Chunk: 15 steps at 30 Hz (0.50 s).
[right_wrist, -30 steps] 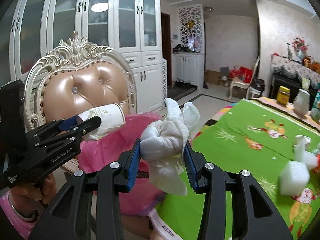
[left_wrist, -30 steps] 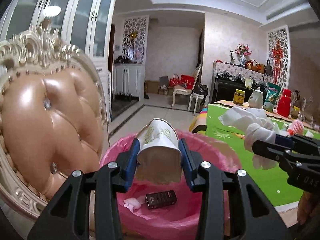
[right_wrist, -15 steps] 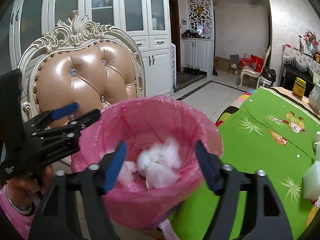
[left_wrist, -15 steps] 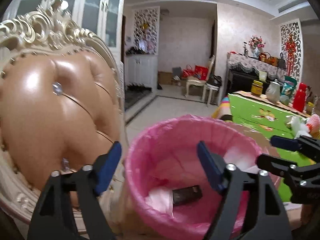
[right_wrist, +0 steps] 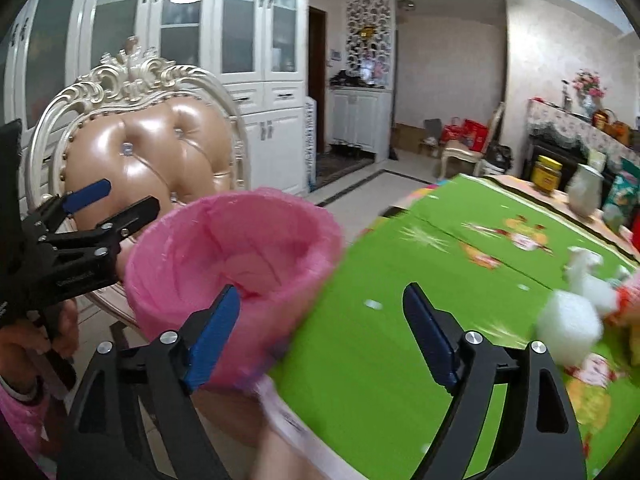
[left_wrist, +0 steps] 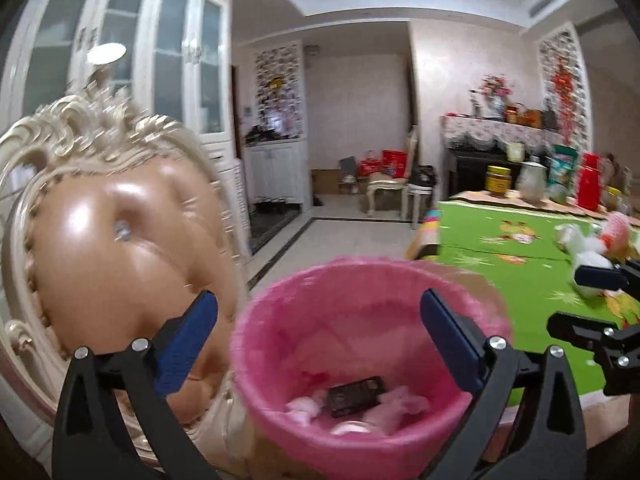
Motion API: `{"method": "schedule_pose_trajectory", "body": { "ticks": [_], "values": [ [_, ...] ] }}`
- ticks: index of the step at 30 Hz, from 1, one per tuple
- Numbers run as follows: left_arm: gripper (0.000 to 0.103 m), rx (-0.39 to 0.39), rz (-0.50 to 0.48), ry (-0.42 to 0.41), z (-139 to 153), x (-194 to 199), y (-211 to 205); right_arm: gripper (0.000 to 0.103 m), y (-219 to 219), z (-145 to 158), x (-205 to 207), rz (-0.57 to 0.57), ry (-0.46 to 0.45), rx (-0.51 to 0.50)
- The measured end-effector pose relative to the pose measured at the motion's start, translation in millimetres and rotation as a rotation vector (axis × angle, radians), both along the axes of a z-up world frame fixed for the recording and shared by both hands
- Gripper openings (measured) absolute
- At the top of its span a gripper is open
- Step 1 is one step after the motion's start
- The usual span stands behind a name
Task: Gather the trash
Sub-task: 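Move both open tools back over the table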
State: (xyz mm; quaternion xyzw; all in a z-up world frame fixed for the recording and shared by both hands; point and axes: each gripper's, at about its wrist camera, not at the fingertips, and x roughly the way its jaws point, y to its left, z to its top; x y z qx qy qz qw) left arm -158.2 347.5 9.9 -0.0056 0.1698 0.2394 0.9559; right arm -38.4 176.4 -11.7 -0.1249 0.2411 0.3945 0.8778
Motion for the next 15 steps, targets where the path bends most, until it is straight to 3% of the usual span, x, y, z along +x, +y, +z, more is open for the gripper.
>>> {"method": "schedule_pose_trajectory", "body": {
  "ticks": [5,15],
  "values": [
    [0.098,0.004,-0.113,0.030,3.4,22.9,-51.1,0.082,-65.0,3.2,13.2,-0.131,-0.012,-0.020],
    [0.098,-0.126,-0.372,0.121,2.8,93.0,-157.3,0.084,-222.7,0.8,39.8,-0.449,0.004,-0.016]
  ]
}}
